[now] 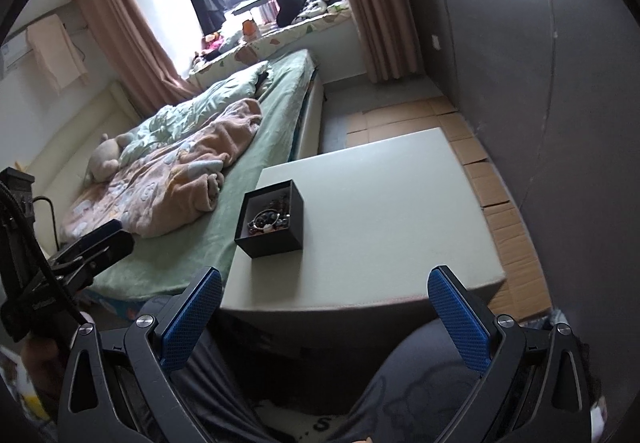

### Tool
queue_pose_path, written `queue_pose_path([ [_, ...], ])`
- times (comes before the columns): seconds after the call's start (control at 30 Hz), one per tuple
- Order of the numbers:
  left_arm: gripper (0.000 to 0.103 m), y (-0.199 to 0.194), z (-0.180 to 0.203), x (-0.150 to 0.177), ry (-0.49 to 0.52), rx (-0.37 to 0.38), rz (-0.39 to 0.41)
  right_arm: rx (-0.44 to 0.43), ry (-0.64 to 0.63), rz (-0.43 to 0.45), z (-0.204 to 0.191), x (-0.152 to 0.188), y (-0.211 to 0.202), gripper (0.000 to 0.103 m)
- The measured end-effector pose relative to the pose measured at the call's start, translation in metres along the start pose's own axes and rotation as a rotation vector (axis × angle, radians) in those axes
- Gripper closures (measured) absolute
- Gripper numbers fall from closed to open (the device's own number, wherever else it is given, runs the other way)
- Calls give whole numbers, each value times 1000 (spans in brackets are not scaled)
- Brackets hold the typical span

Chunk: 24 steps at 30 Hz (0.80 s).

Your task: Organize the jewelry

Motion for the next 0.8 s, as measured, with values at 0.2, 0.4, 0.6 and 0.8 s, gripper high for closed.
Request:
queue_pose_path([
  [0.2,0,-14,0,2,-2,3,21,56,4,27,-2,9,-17,0],
  [0.4,0,-20,-1,2,2,6,31,74,10,51,-5,11,-25,0],
  [0.6,0,-22,-1,4,4,4,36,70,6,47,-8,13,-24,0],
  [0.8,0,-21,-2,5,2,2,32,71,10,48,-8,14,-22,0],
])
Point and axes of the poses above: each gripper's, at about its wrist camera, not at the fingertips, and y roughly the way its jaws point, z to its right, x to its underside, the point moved 2 cm from there along y, roughly the way its jaws point, and after that the axes turned 12 degrees about -y, right-handed, at the moved point
